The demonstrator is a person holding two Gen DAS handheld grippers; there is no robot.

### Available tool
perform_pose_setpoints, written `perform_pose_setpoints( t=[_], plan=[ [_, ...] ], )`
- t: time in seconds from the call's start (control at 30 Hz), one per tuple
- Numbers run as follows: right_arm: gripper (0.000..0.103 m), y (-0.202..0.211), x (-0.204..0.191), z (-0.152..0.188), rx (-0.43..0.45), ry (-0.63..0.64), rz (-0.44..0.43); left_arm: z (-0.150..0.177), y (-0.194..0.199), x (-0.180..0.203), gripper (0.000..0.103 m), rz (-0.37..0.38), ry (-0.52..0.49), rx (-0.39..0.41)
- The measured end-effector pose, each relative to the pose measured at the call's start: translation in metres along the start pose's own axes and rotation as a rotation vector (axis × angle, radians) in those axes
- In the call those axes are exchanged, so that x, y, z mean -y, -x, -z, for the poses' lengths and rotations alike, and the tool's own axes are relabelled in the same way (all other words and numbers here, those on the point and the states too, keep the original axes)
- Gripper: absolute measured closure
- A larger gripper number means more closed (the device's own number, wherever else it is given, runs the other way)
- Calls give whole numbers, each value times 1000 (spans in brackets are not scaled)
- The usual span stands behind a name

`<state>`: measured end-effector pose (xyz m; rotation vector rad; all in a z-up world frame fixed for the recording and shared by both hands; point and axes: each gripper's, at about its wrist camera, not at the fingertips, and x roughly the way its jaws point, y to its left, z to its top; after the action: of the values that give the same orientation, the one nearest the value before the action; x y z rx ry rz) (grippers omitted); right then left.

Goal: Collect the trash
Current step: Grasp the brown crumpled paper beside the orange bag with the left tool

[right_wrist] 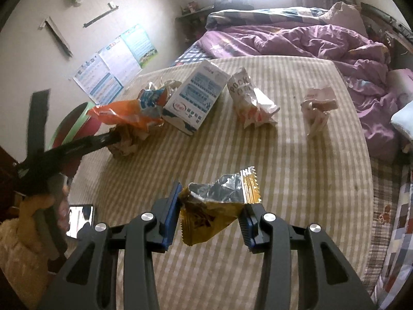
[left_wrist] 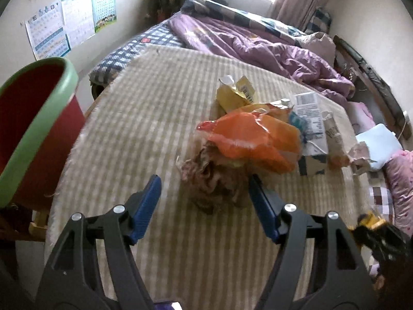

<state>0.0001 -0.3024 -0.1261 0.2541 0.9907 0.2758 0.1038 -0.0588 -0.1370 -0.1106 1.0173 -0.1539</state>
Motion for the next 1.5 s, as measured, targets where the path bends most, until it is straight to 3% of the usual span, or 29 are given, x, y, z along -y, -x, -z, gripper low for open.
perform_pose_setpoints(
  t=[0.23,0.43,0.63,0.73,0.87,1.2,1.5],
  plan=[
    [50,-9,5,1,-39,-15,-32,-2,-15,0,37,28,41,-26],
    [44,-16,4,2,-60,-33,-53,3,-8,0,57,46,38,-15],
    [44,-18,9,0,-56,-48,-60,6,0,7,62,31,15,3],
    [47,-18,11,0,-52,-54,-56,10,11,6,62,18,9,27],
    [63,-18,11,0,-49,-60,-62,14,27,2,62,0,12,62],
    [64,-8,-16,-4,9,11,-90,27,85,-26,62,-72,72,173],
    [64,-18,-38,-5,-7,42,-118,12,71,-35,62,-15,65,128]
  ],
)
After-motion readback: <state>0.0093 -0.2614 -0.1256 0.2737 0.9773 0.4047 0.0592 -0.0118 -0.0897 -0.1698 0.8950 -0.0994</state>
